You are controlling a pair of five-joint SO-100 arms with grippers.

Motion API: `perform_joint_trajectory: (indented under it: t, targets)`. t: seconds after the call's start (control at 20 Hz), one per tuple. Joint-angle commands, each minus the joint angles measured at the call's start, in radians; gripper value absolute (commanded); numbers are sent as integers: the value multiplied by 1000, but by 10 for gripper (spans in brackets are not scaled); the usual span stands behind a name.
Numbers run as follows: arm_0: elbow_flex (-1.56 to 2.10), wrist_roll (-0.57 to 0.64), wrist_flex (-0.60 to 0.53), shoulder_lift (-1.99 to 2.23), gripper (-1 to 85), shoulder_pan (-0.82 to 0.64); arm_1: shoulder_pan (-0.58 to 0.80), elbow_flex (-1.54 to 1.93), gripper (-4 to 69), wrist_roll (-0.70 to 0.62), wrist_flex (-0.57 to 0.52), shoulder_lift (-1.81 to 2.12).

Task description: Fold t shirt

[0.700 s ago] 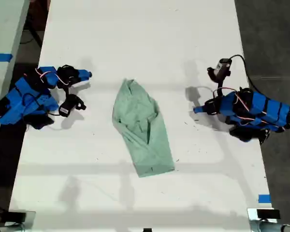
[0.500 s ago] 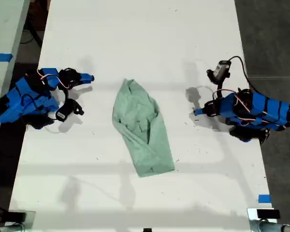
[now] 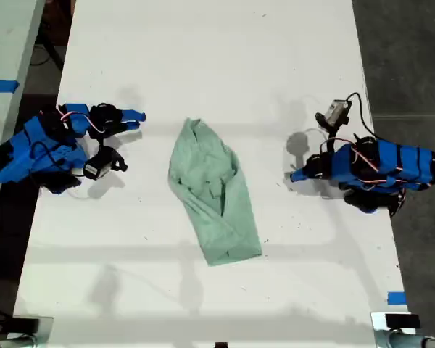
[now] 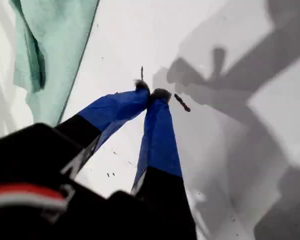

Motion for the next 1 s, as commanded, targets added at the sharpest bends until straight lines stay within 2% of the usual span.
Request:
perform_joint_trajectory:
  t: [0.0,0.05,0.15,0.25,0.3,0.35,0.45,0.5,0.65,0.7,0.8,0.85,0.95]
  targets:
    - [34,-32,-49,8,35,81,-121,-31,18,-179,-123,14]
    - [34,94,-123,8,5,118,-124,-98,18,-158,-77,11]
    - [34,166,-219,8,-2,155,-117,-275,19,-58,8,-106]
    - [25,225,-267,8,-2,138,-143,-472,22,21,-11,-428]
    - [-9,210,-258,6,-2,160,-161,-575,43,48,-34,-600]
    - [-57,163,-232,2,46,204,-184,-678,76,74,-49,-767]
    - [-189,43,-152,-123,123,291,-241,-911,194,97,-46,-1071]
    - [-255,6,-169,-222,184,351,-270,-1039,221,107,-23,-1213]
    - [-588,-92,-261,-772,176,541,-353,-1470,256,133,114,-1632]
    - [-773,-115,-253,-1042,178,600,-374,-1617,258,143,172,-1766]
    - [-1209,-163,-117,-1552,184,699,-411,-1836,259,169,253,-1963]
    - [-1416,-184,-31,-1770,186,738,-426,-1881,259,187,261,-2016]
    - [-1738,-221,48,-2083,206,815,-456,-1893,260,229,262,-2065]
